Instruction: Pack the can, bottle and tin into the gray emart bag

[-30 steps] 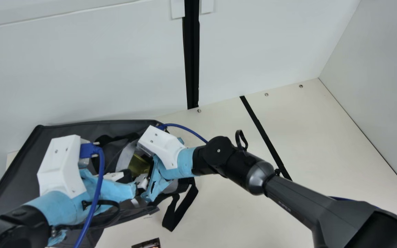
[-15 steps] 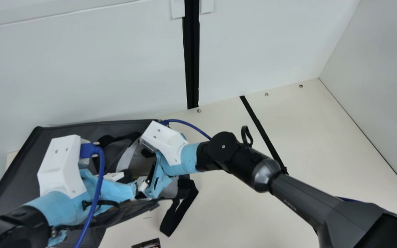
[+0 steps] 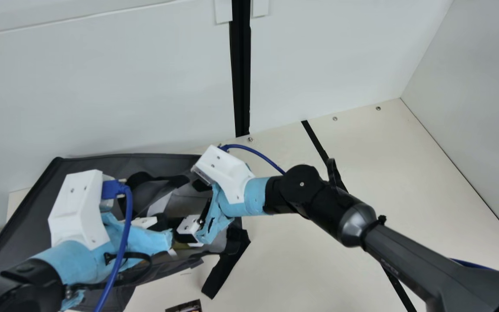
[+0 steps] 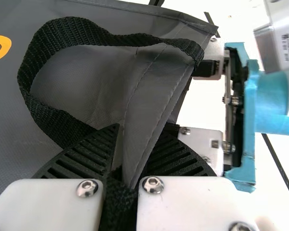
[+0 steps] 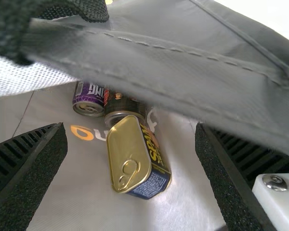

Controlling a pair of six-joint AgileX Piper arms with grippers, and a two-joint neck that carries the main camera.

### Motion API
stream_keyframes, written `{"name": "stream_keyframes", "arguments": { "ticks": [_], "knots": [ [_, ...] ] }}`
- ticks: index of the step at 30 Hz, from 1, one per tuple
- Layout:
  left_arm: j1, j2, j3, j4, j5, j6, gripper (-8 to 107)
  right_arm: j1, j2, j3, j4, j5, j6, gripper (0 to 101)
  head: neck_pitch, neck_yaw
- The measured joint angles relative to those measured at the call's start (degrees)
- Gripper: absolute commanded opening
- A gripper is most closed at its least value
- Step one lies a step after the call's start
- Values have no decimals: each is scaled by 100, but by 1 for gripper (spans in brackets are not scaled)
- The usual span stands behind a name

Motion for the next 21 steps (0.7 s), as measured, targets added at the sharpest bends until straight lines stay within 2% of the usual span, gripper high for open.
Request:
{"name": "stream_keyframes", "arguments": {
  "ticks": [21],
  "knots": [
    [0, 0, 0, 0, 0, 0, 10, -272, -1135, 786, -457, -315, 684, 91, 0, 9]
  ]
}}
